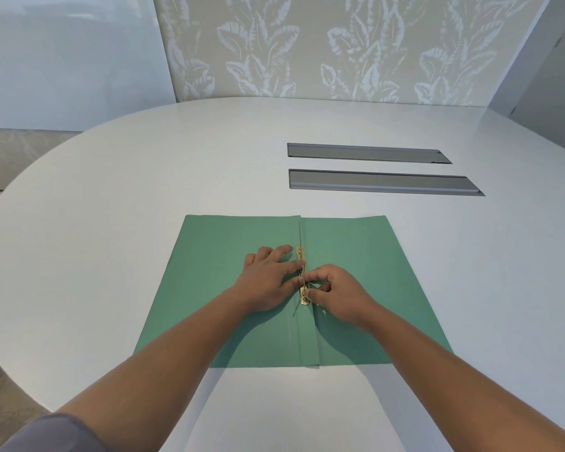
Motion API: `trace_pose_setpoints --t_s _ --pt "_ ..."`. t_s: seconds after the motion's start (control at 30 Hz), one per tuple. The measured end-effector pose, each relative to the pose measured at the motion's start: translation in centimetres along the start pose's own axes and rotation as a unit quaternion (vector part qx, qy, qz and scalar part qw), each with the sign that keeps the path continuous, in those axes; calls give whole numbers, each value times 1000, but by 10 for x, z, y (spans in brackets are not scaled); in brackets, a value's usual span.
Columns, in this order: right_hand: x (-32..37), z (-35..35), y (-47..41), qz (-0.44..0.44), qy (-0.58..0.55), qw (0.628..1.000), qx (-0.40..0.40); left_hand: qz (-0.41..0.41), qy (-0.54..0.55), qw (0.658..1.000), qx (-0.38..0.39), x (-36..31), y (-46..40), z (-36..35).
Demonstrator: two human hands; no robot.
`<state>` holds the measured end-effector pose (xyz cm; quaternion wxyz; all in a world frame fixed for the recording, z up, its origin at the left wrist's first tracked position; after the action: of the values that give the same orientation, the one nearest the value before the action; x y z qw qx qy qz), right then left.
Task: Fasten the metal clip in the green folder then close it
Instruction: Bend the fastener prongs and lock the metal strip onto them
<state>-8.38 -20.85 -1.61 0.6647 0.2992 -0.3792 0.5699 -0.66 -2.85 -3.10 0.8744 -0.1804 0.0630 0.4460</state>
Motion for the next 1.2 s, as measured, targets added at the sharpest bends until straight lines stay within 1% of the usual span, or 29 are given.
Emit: trace_pose_setpoints --t_s 0.13,0.33,0.47,0.73,0.8,0.93,1.0,1.2 --pt "1 -1 -3 15 22 1000 -3 -10 4 1000 1 0 -1 -2" --pt "-4 1 -3 -42 -29 999 -16 -3 37 999 0 1 -2 -6" --pt "-4 0 -4 -57 -26 998 -32 3 55 998 9 4 -6 -8" --pt "-1 -1 -1 -44 -34 998 -21 -2 52 999 7 8 -6 -9" --pt "2 -3 1 -35 -41 998 -23 3 54 999 5 8 -7 -8" --pt "3 -13 4 25 26 993 -110 -1 50 999 -3 9 -6 -10" --pt "3 -15 6 42 45 989 -134 2 52 999 -5 9 -6 -11" --pt "-6 -17 13 113 76 983 -120 5 57 998 -2 9 -7 -12"
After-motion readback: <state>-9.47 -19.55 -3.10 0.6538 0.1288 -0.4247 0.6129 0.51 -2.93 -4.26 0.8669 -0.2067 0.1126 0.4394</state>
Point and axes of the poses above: each hand's wrist, its own y-axis away from the middle knuckle, its own z-axis out of the back of the hand, x = y × z, the point moved 1 cm from there along -y, towards the middle knuckle, and after that the axes turned 13 degrees about -x, right-handed, at the moved point
